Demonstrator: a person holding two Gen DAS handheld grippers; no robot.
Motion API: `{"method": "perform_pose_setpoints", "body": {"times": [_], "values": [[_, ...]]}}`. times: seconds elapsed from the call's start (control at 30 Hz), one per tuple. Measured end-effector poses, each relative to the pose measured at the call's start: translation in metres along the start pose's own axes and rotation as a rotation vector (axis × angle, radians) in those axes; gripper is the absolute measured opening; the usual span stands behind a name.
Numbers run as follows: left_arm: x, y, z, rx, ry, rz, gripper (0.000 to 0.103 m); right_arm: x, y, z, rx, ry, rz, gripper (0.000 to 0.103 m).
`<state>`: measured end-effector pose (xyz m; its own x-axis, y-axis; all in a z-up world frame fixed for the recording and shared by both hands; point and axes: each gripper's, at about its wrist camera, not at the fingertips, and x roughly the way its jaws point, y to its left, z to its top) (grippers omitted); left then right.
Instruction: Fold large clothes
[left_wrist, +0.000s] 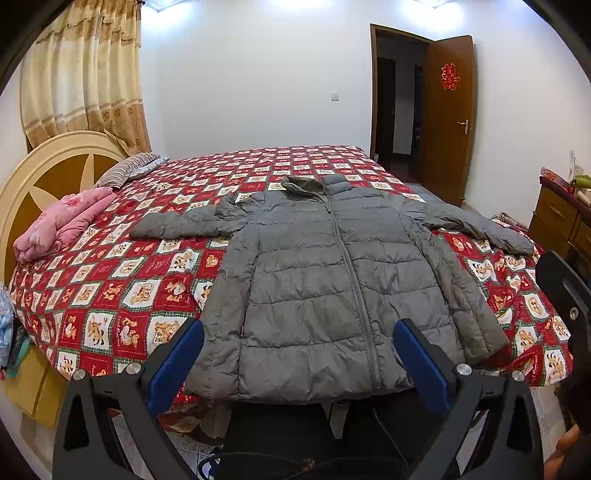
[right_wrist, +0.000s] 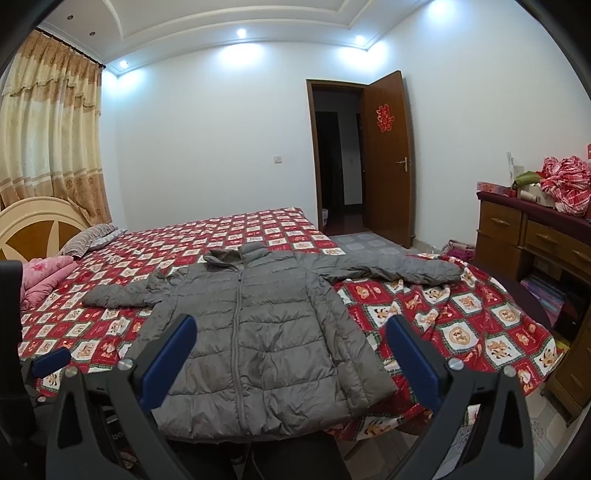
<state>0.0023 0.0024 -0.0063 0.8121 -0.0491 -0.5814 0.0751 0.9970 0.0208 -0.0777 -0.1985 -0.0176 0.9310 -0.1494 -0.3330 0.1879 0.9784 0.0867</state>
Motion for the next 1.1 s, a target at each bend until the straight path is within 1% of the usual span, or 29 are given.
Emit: {"method": "perform_pose_setpoints", "body": {"times": [1.1], "values": [[-0.0001,0.0005,-0.0016,0.002,0.000,0.002,0.102,0.0003,0.0006,-0.0012,0.008,0.010,0.003,0.103]]}}
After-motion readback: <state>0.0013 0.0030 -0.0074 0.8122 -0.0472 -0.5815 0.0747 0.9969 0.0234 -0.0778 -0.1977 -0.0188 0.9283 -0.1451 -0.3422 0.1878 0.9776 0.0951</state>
